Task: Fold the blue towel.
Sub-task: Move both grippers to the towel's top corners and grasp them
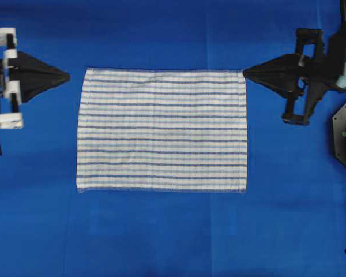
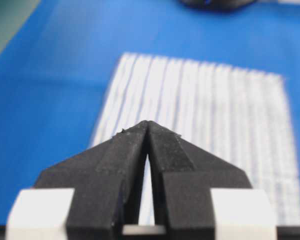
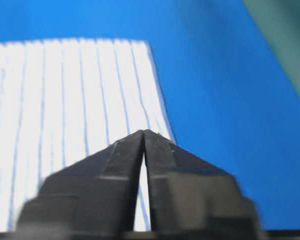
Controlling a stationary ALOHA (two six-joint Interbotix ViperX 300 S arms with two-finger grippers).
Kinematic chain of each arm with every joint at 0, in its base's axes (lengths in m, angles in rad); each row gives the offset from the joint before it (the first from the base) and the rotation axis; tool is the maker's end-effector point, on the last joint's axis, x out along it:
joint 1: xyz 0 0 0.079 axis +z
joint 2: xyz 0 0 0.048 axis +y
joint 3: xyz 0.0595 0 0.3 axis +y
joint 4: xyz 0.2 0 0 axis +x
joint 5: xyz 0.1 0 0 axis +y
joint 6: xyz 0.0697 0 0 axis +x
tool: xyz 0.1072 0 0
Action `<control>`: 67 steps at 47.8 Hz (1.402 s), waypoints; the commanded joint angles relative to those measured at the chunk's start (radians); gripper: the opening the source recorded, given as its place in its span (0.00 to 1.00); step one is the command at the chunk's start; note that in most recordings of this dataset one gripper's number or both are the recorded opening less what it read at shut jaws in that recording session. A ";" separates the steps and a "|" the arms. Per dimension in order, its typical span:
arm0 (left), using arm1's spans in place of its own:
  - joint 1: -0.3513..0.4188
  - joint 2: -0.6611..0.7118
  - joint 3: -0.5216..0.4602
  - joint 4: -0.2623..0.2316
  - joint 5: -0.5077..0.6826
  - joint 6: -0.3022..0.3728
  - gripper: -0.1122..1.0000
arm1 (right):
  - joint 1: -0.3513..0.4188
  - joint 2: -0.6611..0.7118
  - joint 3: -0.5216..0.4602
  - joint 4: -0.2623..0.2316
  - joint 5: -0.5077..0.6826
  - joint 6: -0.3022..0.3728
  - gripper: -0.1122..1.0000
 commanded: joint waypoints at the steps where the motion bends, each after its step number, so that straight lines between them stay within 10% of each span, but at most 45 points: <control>1: 0.061 0.078 -0.006 -0.002 -0.008 -0.009 0.11 | -0.035 0.052 -0.018 0.025 -0.006 0.002 0.18; 20: 0.186 0.370 0.058 -0.002 -0.156 -0.040 0.78 | -0.137 0.298 0.041 0.091 -0.166 0.002 0.74; 47: 0.270 0.676 0.017 -0.002 -0.334 -0.038 0.79 | -0.152 0.578 0.058 0.255 -0.373 -0.002 0.74; 67: 0.250 0.834 -0.063 -0.002 -0.351 -0.040 0.78 | -0.149 0.623 0.064 0.287 -0.397 -0.002 0.74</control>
